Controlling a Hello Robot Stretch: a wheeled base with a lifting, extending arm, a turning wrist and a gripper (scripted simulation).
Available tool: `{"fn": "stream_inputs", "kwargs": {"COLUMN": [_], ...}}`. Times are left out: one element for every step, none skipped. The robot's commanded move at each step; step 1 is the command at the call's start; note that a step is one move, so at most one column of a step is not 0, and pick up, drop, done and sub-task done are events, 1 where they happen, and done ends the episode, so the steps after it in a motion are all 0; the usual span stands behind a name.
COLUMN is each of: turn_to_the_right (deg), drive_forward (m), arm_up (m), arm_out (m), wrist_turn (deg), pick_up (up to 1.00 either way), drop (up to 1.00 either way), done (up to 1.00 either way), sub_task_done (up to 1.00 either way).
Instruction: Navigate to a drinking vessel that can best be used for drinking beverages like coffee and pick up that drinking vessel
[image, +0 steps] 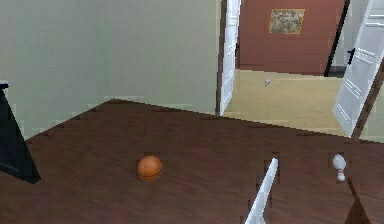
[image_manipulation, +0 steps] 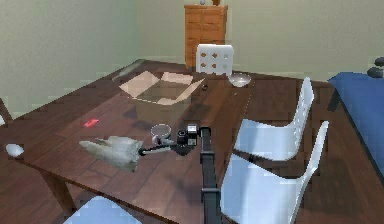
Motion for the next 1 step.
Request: {"fn": "stream_inputs", "kwargs": {"turn_to_the_right": [0.0], "drive_forward": [0.0], "arm_up": [0.0], "arm_out": [0.0], "wrist_turn": [0.0], "pick_up": [1.0], "drop": [0.0], "done": [0.0], "sub_task_done": [0.0]}}
